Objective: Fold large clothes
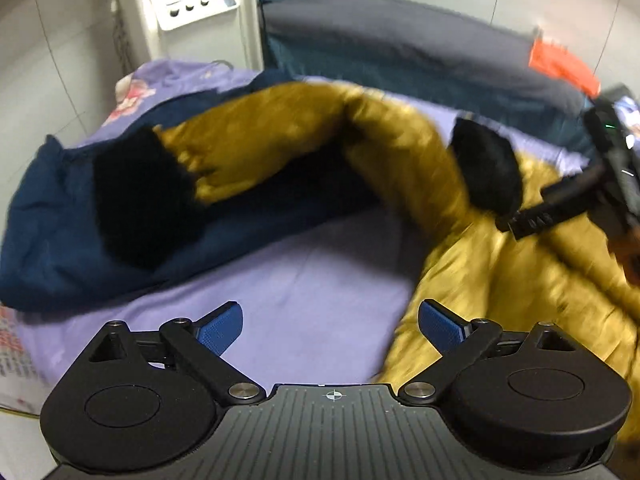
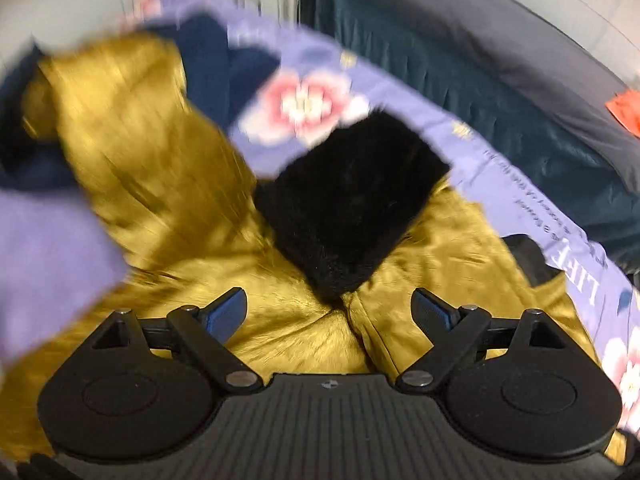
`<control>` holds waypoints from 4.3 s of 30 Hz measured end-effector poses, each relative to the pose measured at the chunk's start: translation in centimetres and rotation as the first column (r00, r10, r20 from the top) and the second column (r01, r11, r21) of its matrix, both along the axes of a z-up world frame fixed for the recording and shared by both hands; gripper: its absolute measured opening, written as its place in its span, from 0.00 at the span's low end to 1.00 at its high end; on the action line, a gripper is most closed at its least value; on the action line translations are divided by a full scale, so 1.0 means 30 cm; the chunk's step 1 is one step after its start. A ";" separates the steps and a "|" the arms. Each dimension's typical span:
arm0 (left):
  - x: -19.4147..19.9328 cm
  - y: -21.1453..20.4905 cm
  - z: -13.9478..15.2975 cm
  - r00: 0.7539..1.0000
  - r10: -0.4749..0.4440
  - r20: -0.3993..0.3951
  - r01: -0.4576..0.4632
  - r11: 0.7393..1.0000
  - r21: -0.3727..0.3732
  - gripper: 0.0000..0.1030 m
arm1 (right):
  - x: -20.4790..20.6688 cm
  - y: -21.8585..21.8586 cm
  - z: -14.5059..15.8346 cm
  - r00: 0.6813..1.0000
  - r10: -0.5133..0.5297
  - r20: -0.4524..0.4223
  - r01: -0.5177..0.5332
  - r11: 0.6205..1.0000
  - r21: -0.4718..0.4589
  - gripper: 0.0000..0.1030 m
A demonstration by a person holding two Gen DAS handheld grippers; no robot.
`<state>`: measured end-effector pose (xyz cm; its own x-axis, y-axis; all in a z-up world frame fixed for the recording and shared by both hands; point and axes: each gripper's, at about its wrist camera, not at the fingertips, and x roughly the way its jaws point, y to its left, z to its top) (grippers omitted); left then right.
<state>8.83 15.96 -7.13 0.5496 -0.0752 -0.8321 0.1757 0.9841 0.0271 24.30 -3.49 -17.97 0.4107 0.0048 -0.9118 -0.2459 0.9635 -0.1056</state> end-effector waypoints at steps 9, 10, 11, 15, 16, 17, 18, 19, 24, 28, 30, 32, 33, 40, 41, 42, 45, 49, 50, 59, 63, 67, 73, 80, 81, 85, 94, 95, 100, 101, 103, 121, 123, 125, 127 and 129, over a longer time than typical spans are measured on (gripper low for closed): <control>0.019 0.093 0.012 1.000 0.026 0.008 -0.026 0.999 0.031 1.00 | 0.037 -0.037 -0.038 0.991 -0.007 0.131 0.021 0.994 -0.104 0.23; 0.028 0.081 0.012 1.000 0.019 0.012 -0.019 0.999 0.029 1.00 | 0.012 -0.063 0.006 0.985 -0.014 0.173 0.030 0.995 -0.091 0.23; 0.041 0.065 0.013 1.000 0.007 0.015 -0.008 1.000 0.023 1.00 | -0.019 -0.093 0.052 0.976 -0.021 0.217 0.041 0.995 -0.090 0.22; 0.086 -0.044 0.022 0.996 -0.077 0.035 0.077 0.997 0.000 1.00 | -0.178 -0.319 0.264 0.922 -0.161 0.353 0.185 0.982 -0.035 0.21; 0.094 -0.077 0.026 0.994 -0.104 0.040 0.104 0.995 -0.003 1.00 | -0.230 -0.404 0.323 0.897 -0.225 0.380 0.248 0.969 -0.014 0.21; 0.101 -0.112 0.030 0.990 -0.132 0.045 0.132 0.991 -0.006 1.00 | -0.288 -0.496 0.382 0.867 -0.290 0.404 0.315 0.949 0.007 0.21; 0.106 -0.149 0.035 0.986 -0.159 0.050 0.159 0.987 -0.009 1.00 | -0.348 -0.591 0.434 0.833 -0.356 0.423 0.381 0.924 0.027 0.21; 0.109 -0.184 0.040 0.982 -0.183 0.056 0.183 0.983 -0.011 1.00 | -0.422 -0.692 0.489 0.788 -0.427 0.443 0.453 0.890 0.050 0.21; 0.099 -0.355 0.049 0.960 -0.275 0.060 0.277 0.960 -0.036 1.00 | -0.895 -1.143 0.686 0.461 -0.712 0.530 0.774 0.614 0.151 0.20; 0.066 -0.477 0.033 0.944 -0.326 0.048 0.328 0.944 -0.033 1.00 | -1.276 -1.399 0.647 0.230 -0.845 0.482 0.911 0.361 0.197 0.19; 0.048 -0.524 0.022 0.938 -0.345 0.038 0.347 0.938 -0.028 1.00 | -1.433 -1.494 0.558 0.130 -0.898 0.420 0.946 0.240 0.220 0.19; 0.034 -0.561 0.010 0.933 -0.359 0.023 0.360 0.933 -0.026 1.00 | -1.551 -1.570 0.428 0.035 -0.950 0.312 0.963 0.115 0.242 0.19; 0.031 -0.577 0.003 0.933 -0.360 0.016 0.361 0.932 -0.023 1.00 | -1.598 -1.601 0.351 -0.004 -0.974 0.224 0.963 0.057 0.264 0.19; 0.019 -0.587 -0.023 0.955 -0.295 -0.022 0.294 0.955 -0.024 1.00 | -1.708 -1.521 0.278 -0.123 -0.981 0.151 0.887 -0.040 0.460 0.55; 0.022 -0.578 -0.026 0.960 -0.279 -0.026 0.278 0.960 -0.028 1.00 | -1.712 -1.506 0.303 -0.130 -0.980 0.149 0.881 -0.045 0.471 0.67; 0.024 -0.565 -0.024 0.966 -0.258 -0.024 0.258 0.966 -0.029 1.00 | -1.687 -1.497 0.337 -0.134 -0.978 0.159 0.884 -0.046 0.465 0.71; 0.045 -0.504 -0.003 0.984 -0.180 0.001 0.180 0.983 -0.046 1.00 | -1.632 -1.430 0.448 -0.087 -0.967 0.240 0.891 0.033 0.453 0.78; 0.100 -0.368 0.034 0.999 -0.030 0.030 0.033 0.992 -0.123 1.00 | -1.498 -1.294 0.540 0.091 -0.944 0.316 0.868 0.230 0.440 0.88; 0.115 -0.323 0.040 0.999 0.011 0.035 -0.006 0.990 -0.142 1.00 | -1.465 -1.264 0.555 0.134 -0.940 0.315 0.860 0.268 0.434 0.88; 0.226 0.240 0.129 0.913 0.387 0.132 -0.357 0.912 -0.203 1.00 | -1.154 -0.954 0.530 0.481 -0.861 0.164 0.709 0.492 0.505 0.90; 0.278 0.529 0.123 0.858 0.499 0.121 -0.461 0.852 -0.247 1.00 | -1.111 -0.829 0.535 0.567 -0.808 0.158 0.671 0.564 0.481 0.90; 0.346 0.699 0.033 0.832 0.554 0.003 -0.518 0.780 -0.352 1.00 | -1.069 -0.763 0.542 0.587 -0.797 0.142 0.666 0.576 0.474 0.90; 0.431 0.676 -0.136 0.854 0.509 -0.108 -0.492 0.722 -0.486 1.00 | -1.041 -0.707 0.519 0.587 -0.799 0.131 0.689 0.579 0.436 0.90; 0.454 0.586 -0.073 0.888 0.457 -0.059 -0.431 0.777 -0.459 0.64 | -1.037 -0.672 0.501 0.561 -0.819 0.121 0.718 0.554 0.422 0.90; 0.465 0.582 -0.003 0.903 0.430 0.002 -0.382 0.805 -0.453 0.56 | -1.032 -0.671 0.496 0.558 -0.822 0.112 0.721 0.547 0.426 0.89; 0.461 0.597 0.368 0.887 0.333 0.319 -0.200 0.902 -0.384 0.54 | -0.989 -0.670 0.476 0.562 -0.824 0.072 0.719 0.531 0.448 0.88; 0.304 0.759 0.391 0.858 0.381 0.345 -0.304 0.918 -0.255 0.88 | -0.907 -0.593 0.434 0.622 -0.783 0.020 0.680 0.553 0.481 0.87; 0.308 0.772 0.289 0.879 0.410 0.242 -0.340 0.896 -0.285 0.99 | -0.904 -0.591 0.424 0.623 -0.783 0.006 0.686 0.549 0.478 0.87; 0.294 0.765 -0.082 0.871 0.487 -0.068 -0.467 0.778 -0.421 1.00 | -0.898 -0.597 0.416 0.619 -0.785 -0.024 0.707 0.543 0.452 0.87; 0.305 0.759 -0.114 0.863 0.497 -0.093 -0.482 0.754 -0.446 1.00 | -0.898 -0.596 0.422 0.620 -0.784 -0.018 0.708 0.550 0.443 0.87; 0.338 0.760 -0.144 0.854 0.511 -0.097 -0.483 0.709 -0.514 1.00 | -0.898 -0.595 0.431 0.625 -0.781 -0.011 0.707 0.560 0.432 0.87; 0.675 0.627 -0.204 0.842 0.539 -0.037 -0.487 0.728 -0.482 0.88 | -1.068 -0.604 0.432 0.537 -0.843 -0.016 0.780 0.489 0.390 0.87; 0.659 0.623 -0.156 0.852 0.524 -0.020 -0.465 0.738 -0.489 0.83 | -1.079 -0.616 0.424 0.528 -0.849 -0.021 0.787 0.480 0.388 0.87; 0.637 0.636 -0.085 0.859 0.512 0.001 -0.438 0.736 -0.516 0.79 | -1.079 -0.623 0.416 0.529 -0.849 -0.024 0.786 0.478 0.392 0.87; 0.618 0.658 -0.009 0.867 0.498 0.010 -0.415 0.733 -0.538 0.78 | -1.067 -0.625 0.408 0.540 -0.841 -0.031 0.778 0.484 0.401 0.87; 0.597 0.690 0.043 0.867 0.496 -0.036 -0.417 0.685 -0.597 0.78 | -1.049 -0.624 0.400 0.559 -0.829 -0.035 0.763 0.497 0.413 0.87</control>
